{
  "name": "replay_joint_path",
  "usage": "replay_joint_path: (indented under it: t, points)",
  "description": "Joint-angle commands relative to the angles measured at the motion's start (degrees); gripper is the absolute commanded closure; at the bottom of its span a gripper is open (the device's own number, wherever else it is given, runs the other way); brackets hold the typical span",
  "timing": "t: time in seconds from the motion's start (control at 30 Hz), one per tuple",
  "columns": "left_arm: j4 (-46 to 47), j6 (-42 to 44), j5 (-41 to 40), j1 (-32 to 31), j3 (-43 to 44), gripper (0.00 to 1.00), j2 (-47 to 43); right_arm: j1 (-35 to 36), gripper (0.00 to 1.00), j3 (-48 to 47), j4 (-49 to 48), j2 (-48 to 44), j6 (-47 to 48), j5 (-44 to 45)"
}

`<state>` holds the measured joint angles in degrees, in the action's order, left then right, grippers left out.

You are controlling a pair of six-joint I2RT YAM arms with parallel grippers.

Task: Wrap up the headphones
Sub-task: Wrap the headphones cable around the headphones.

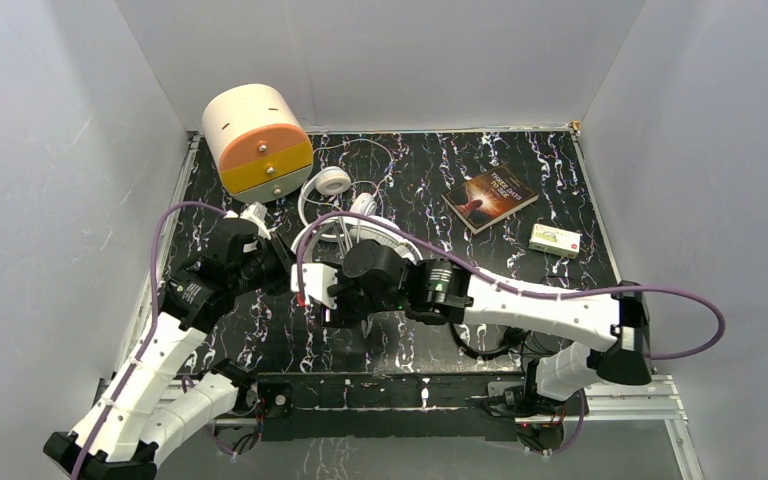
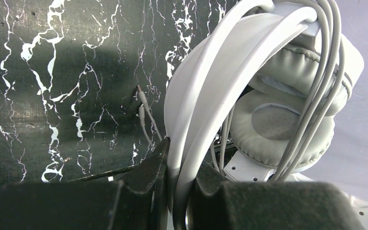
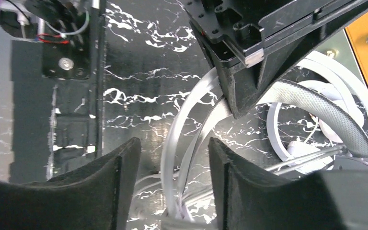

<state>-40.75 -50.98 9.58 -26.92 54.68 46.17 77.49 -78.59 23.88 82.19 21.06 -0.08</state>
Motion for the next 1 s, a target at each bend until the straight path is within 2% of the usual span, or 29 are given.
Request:
replay_joint_path:
  t: [0.0,0.1,0.23,0.3,0.4,0.53,0.7,0.77,0.83,0.97]
  points:
    - [4.10,-1.89,3.69,-0.15,0.98,1.00,-2.13,0.03,0.43,-0.54,-3.22,3.05,4.16,5.07]
    - [3.50,-1.89,3.39,-0.15,1.57,1.00,-2.22,0.13,0.48,-0.09,-2.90,3.81,4.04,8.30]
    - [3.01,-2.13,2.81,-0.15,2.06,1.00,-2.78,0.46,0.49,-0.29,-1.22,4.69,3.56,10.54]
    - [3.28,-2.47,2.80,-0.18,2.16,1.00,-3.18,0.55,0.55,-0.08,-1.40,4.89,3.55,10.73]
    - [3.51,-2.56,2.90,-0.15,2.12,1.00,-3.38,0.63,0.70,-0.40,-1.69,4.89,3.46,9.25]
    - [3.49,-2.10,2.99,-0.15,2.04,1.00,-3.42,0.68,1.00,-1.64,-1.52,4.17,5.00,8.04]
    - [2.30,-0.10,-0.44,-0.16,1.47,1.00,-3.73,0.69,1.00,-5.00,2.00,4.63,7.28,5.19]
    - [1.92,0.65,-1.36,-0.15,1.53,0.94,-3.57,0.66,1.00,-4.63,1.62,4.17,7.57,5.52]
    - [2.15,0.99,-1.60,-0.15,1.45,0.83,-3.59,0.66,1.00,-3.51,0.15,3.06,7.68,5.69]
    - [2.01,2.32,-3.28,-0.15,1.44,0.46,-5.02,0.64,1.00,-3.33,0.52,1.48,6.89,5.19]
